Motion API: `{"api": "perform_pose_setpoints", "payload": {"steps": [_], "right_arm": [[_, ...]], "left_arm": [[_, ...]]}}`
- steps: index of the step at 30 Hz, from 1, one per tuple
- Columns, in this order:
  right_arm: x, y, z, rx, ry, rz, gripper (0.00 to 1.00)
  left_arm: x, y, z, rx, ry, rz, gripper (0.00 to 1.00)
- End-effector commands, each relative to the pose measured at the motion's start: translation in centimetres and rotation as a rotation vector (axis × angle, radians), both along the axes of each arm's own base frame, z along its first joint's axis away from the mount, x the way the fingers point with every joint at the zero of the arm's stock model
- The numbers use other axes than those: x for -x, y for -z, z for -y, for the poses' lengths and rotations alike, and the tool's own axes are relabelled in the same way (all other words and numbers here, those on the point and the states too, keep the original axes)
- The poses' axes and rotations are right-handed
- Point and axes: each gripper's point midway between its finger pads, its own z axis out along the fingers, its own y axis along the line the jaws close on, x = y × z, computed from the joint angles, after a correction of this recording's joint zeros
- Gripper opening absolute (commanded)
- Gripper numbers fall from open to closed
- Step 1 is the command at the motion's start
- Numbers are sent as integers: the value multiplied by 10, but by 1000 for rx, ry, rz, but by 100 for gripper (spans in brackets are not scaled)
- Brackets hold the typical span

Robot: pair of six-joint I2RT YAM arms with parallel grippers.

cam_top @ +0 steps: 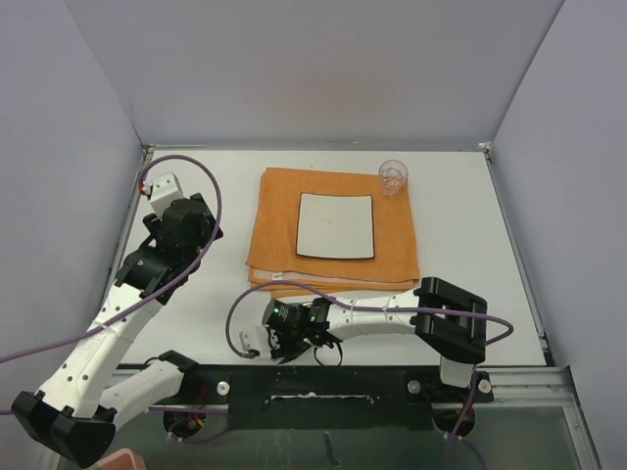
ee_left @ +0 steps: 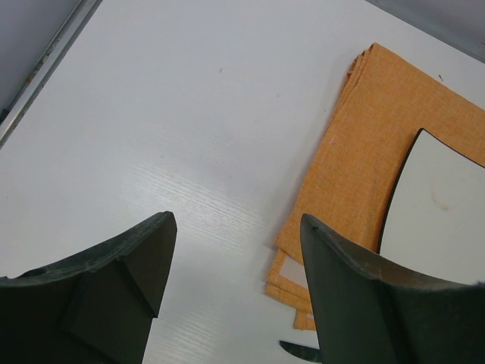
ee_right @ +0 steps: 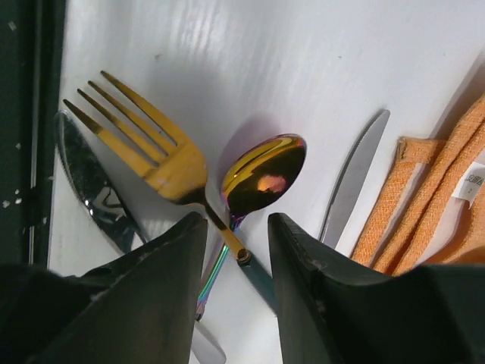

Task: Set the dinner table for one person
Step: Pick up the fork at the center of the board.

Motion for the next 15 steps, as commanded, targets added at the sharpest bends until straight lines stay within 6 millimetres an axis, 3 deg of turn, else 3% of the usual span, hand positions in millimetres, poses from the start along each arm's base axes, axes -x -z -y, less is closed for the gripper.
{"api": "perform_pose_setpoints", "payload": {"steps": [1, 6, 15], "right_arm": [[-11, 8, -6, 8, 47, 14, 36], [-21, 11, -6, 25, 86, 32, 0], [-52, -20, -3, -22, 187, 90, 0]], "left_arm": [[-2, -18, -2, 25, -5, 72, 65], [0, -18, -3, 23, -4, 73, 65], [1, -19, -3, 23, 2, 74, 65]]}}
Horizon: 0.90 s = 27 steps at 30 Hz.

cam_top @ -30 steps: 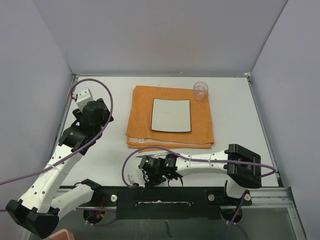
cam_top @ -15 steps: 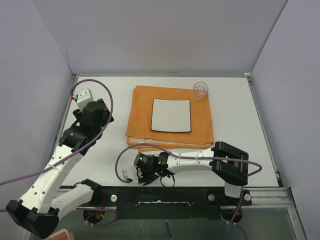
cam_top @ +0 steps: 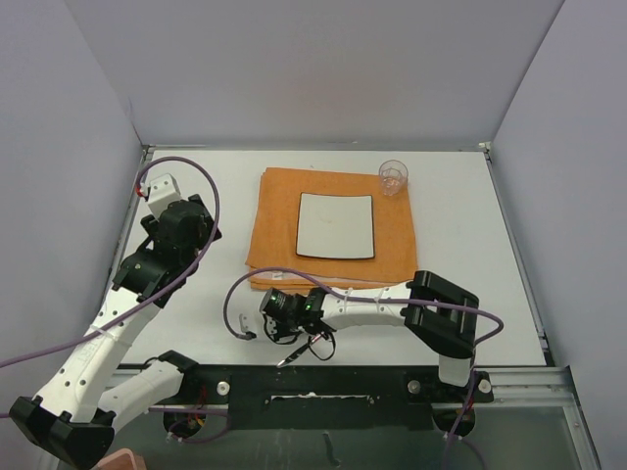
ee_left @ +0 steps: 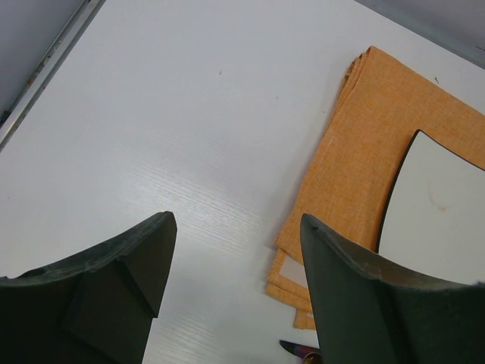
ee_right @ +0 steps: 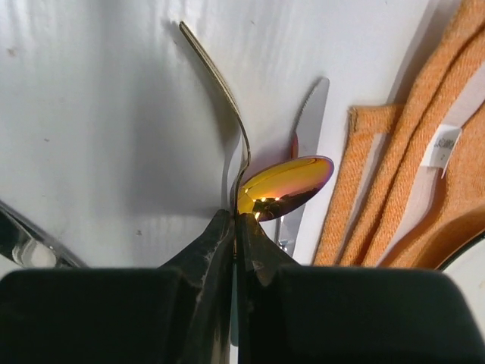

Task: Set the dinner table for one person
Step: Pick up the fork at the center of the board.

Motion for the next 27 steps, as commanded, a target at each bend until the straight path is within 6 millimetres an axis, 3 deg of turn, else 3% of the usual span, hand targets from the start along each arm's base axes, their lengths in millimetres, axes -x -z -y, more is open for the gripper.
{"api": "perform_pose_setpoints", "payload": {"steps": [1, 15, 21, 27], "right_arm": [[-20, -27, 3, -32, 71, 55, 0], [-77, -118, 13, -313, 366, 127, 0], [-135, -160, 40, -505, 726, 84, 0], [-200, -214, 51, -816, 987, -12, 0]], "left_arm": [[-3, -17, -1, 20, 1, 61, 65], [-6, -12, 3, 20, 18, 50, 65], [-11, -30, 2, -14, 26, 85, 64], [-13, -38, 0, -18, 7, 103, 63]]}}
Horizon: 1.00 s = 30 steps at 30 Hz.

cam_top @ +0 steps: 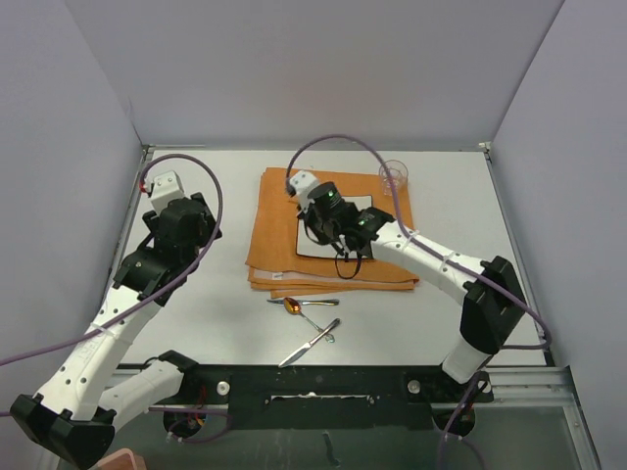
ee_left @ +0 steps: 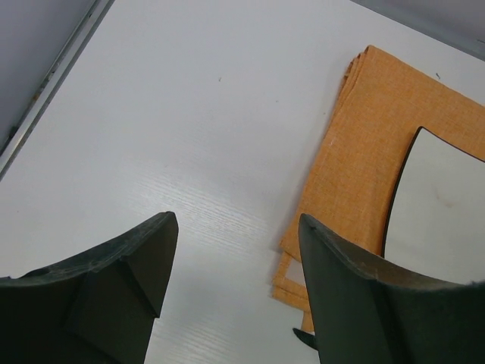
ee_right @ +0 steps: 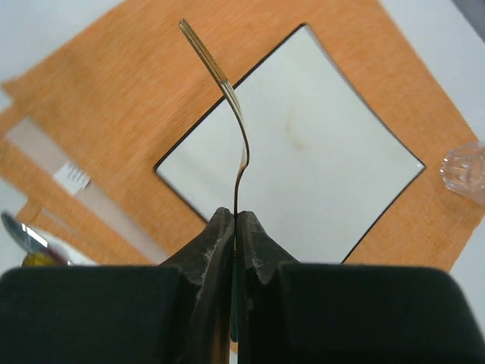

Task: Set the dinner table for one person
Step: Pick up the fork at the center of the board, then place the fork on the napkin.

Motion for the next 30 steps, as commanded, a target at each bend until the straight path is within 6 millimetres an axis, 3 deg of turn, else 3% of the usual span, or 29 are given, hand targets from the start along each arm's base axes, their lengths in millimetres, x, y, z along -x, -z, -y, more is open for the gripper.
{"api": "perform_pose_setpoints", "payload": {"steps": [1, 4, 10, 13, 22, 30], "right_arm": [[-50, -70, -4, -365, 224, 10, 0], [-73, -73, -9, -471, 287, -70, 0], [-92, -69, -67, -645, 251, -260, 0], [-101, -65, -82, -692, 265, -307, 0], [-125, -30, -84, -757, 369, -405, 0], [-131, 13, -88, -742, 423, -481, 0]], "left_arm": [[-9, -37, -4, 21, -36, 113, 63], [-8, -42, -9, 14, -55, 129, 63], [-12, -45, -8, 13, -57, 137, 63], [-13, -45, -8, 10, -59, 139, 63], [-15, -46, -8, 5, -58, 142, 63], [-18, -46, -5, 4, -52, 137, 63]]}}
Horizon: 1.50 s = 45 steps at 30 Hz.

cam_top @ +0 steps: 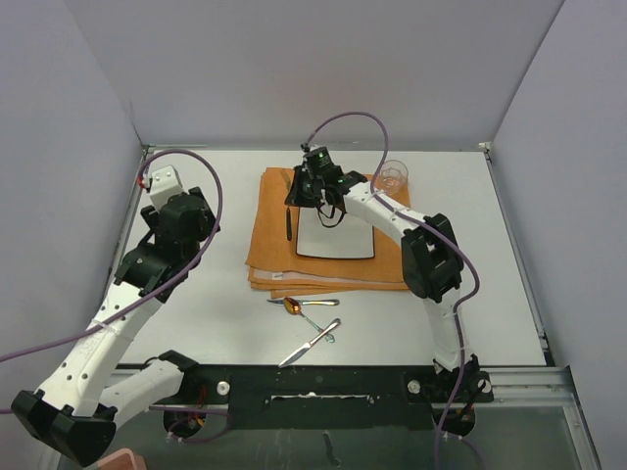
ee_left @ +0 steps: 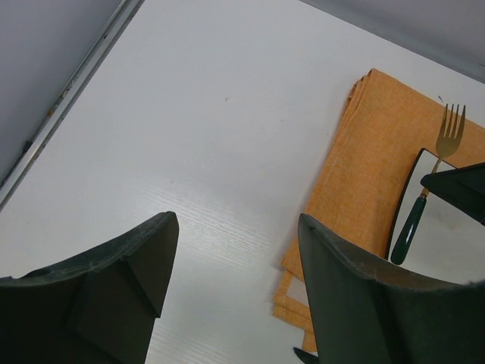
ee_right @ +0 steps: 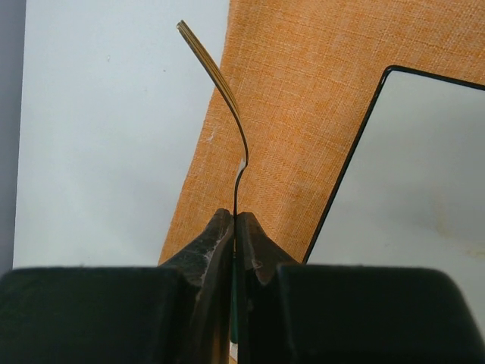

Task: Set the dinner table for one person
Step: Place the fork on the napkin.

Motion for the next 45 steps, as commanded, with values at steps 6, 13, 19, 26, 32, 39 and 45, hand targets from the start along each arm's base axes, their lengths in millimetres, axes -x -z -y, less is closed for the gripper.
{"api": "perform_pose_setpoints", "payload": {"steps": [6, 13, 19, 26, 32, 39, 45], "right_arm": [[-13, 13, -19, -77, 30, -38, 0], [-12, 44, -24, -35, 22, -85, 0], [-15, 55, -22, 13, 11, -89, 0], [-25, 13, -18, 29, -12, 65, 45], [-31, -16, -10, 48, 0, 113, 57], [-18, -116, 29, 128, -5, 378, 56], [77, -139, 72, 414, -292, 562, 55]], "left_arm": [[-13, -33, 1, 21, -10, 92, 63], [-17, -36, 3, 13, -3, 95, 63], [-18, -38, 3, 8, -4, 99, 63], [-19, -36, 5, 11, 3, 90, 63], [-18, -33, 5, 13, 2, 78, 63], [-16, -28, 5, -2, 12, 58, 63], [-23, -13, 24, -19, 127, -7, 63]]}}
